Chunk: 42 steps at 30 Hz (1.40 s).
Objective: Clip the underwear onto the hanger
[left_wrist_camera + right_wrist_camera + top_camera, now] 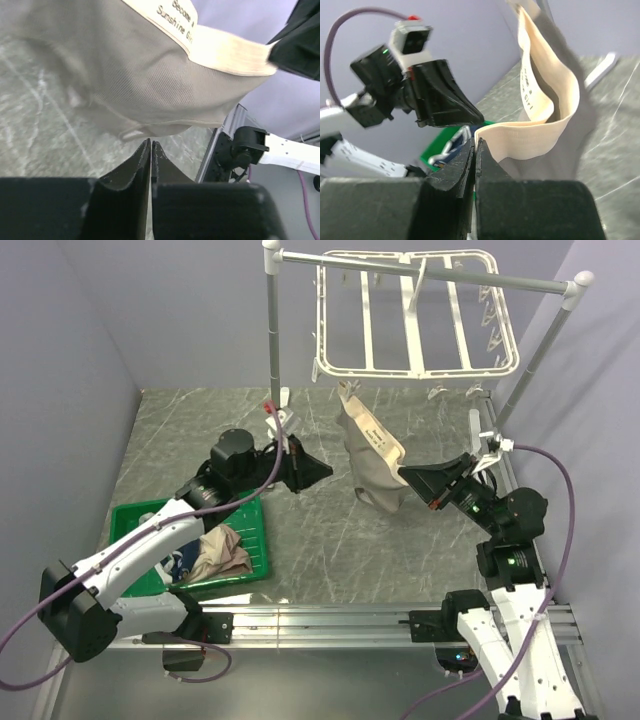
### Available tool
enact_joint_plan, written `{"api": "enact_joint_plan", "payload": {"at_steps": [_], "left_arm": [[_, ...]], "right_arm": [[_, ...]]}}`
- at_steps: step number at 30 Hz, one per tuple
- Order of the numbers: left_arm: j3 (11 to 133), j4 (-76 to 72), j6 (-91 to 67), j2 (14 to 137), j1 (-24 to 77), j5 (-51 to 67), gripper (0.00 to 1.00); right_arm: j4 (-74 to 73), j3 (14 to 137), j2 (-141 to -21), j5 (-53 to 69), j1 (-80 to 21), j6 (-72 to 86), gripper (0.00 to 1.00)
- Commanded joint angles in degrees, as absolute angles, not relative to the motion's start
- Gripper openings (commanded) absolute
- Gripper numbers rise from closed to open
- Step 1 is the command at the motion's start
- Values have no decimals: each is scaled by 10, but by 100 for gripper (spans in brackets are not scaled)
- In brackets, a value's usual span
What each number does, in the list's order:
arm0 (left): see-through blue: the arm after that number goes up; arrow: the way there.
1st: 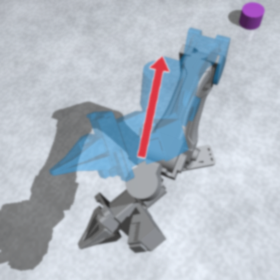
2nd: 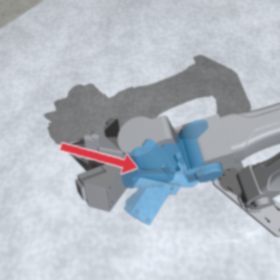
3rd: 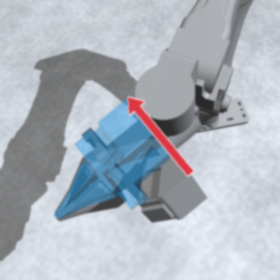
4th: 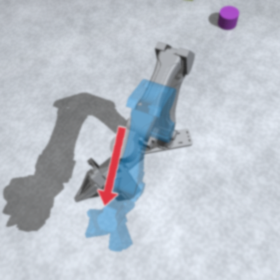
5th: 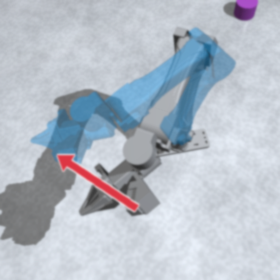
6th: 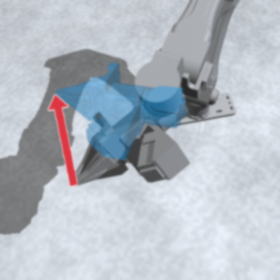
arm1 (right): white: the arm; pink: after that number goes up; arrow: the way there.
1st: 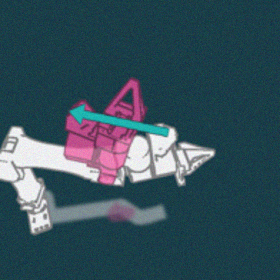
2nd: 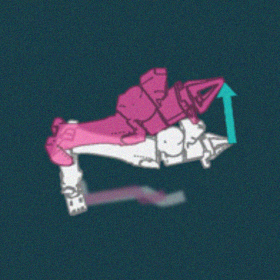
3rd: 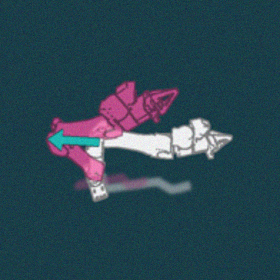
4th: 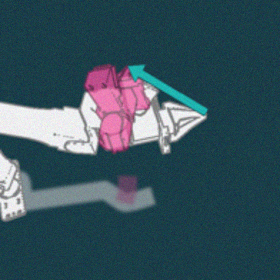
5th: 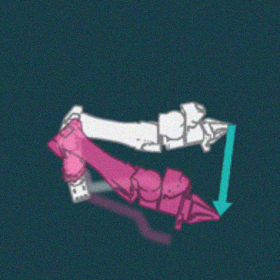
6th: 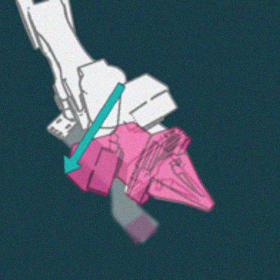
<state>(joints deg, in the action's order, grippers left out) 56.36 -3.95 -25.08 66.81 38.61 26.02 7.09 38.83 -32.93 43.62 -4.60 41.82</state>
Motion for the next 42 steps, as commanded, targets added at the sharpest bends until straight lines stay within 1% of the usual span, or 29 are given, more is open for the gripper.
{"api": "enact_joint_plan", "payload": {"at_steps": [1,4,9,13,14,16,18,19,21,22,25,31,37,42], "left_arm": [[612,-48,-243,693,422,229,6],[626,-66,-259,717,438,218,1],[662,-104,-296,773,451,201,0],[690,-140,-323,816,458,187,0],[699,-148,-325,829,461,188,0],[709,-159,-327,839,466,188,0],[719,-163,-329,852,469,191,0],[719,-173,-330,855,469,193,0],[719,-179,-341,863,470,199,0],[719,-181,-344,865,470,199,0],[709,-221,-354,867,468,214,0],[709,-265,-387,878,468,264,0],[708,-280,-400,884,465,273,0],[705,-276,-405,886,454,280,0]], "right_arm": [[35,431,-319,459,-44,309,0],[29,451,-328,471,-47,281,0],[32,481,-359,487,-60,264,0],[23,495,-376,474,-113,233,0],[16,504,-384,468,-156,222,0],[4,510,-391,444,-205,187,0],[4,505,-399,438,-252,176,0],[15,498,-402,446,-258,185,0],[-8,488,-420,454,-263,170,0],[-42,484,-424,451,-270,130,0],[-81,474,-437,423,-273,85,0],[-108,493,-467,366,-274,41,0],[-135,510,-499,330,-279,4,0],[-126,504,-519,246,-282,-22,0]]}}
